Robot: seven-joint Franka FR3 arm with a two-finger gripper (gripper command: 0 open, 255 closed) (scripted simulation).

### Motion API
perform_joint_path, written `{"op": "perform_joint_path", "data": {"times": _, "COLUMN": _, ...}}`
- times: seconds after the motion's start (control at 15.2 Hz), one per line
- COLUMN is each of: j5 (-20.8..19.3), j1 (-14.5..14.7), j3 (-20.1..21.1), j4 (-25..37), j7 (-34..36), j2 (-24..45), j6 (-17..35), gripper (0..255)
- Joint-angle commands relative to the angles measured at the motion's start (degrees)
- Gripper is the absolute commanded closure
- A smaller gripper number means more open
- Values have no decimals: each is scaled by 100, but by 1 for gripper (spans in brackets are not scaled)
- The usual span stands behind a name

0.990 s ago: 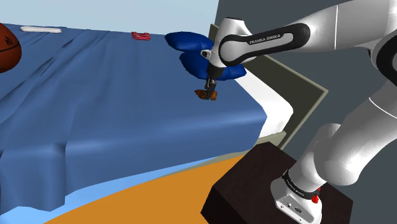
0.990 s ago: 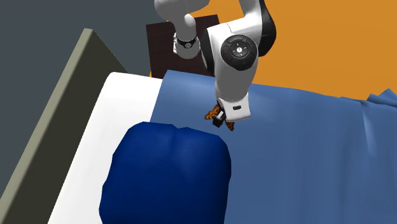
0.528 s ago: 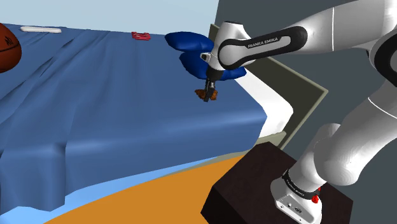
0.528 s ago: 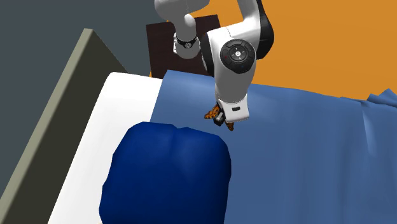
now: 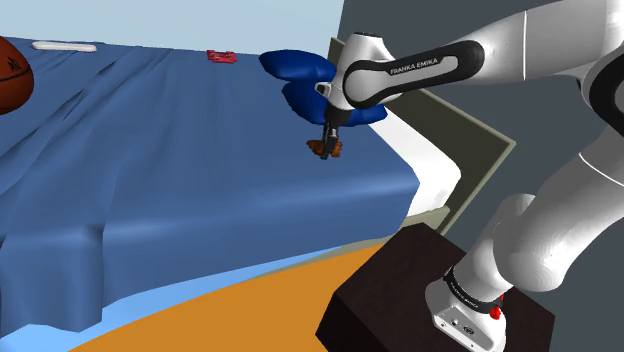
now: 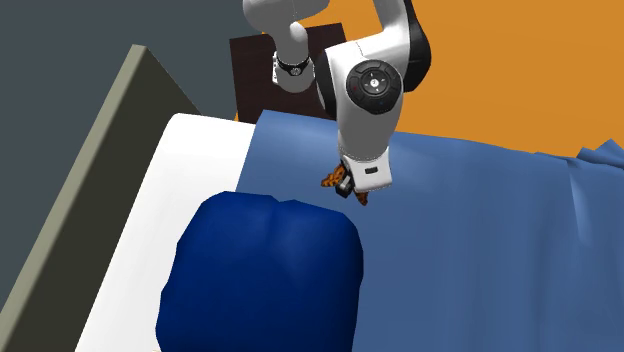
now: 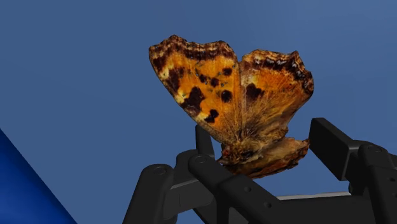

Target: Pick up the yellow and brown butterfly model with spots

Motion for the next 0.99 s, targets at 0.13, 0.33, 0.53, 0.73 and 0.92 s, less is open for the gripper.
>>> {"op": "perform_joint_path", "data": {"times": 0.13, "j5": -23, "j1": -2, "j3": 2, "j4": 181, "j7": 27, "j2": -93, "j6": -271, "gripper": 255}}
{"op": "perform_joint_path", "data": {"times": 0.33, "j5": -39, "j1": -4, "j3": 4, "j4": 339, "j7": 48, "j2": -165, "j6": -501, "gripper": 255}}
{"op": "perform_joint_path", "data": {"times": 0.53, "j5": -54, "j1": -5, "j3": 6, "j4": 507, "j7": 68, "j2": -227, "j6": -730, "gripper": 255}}
{"op": "perform_joint_path", "data": {"times": 0.73, "j5": -66, "j1": -6, "j3": 7, "j4": 687, "j7": 86, "j2": -277, "j6": -959, "gripper": 255}}
{"op": "perform_joint_path", "data": {"times": 0.92, "j5": -73, "j1": -6, "j3": 9, "j4": 821, "j7": 98, "j2": -307, "j6": -1123, "gripper": 255}}
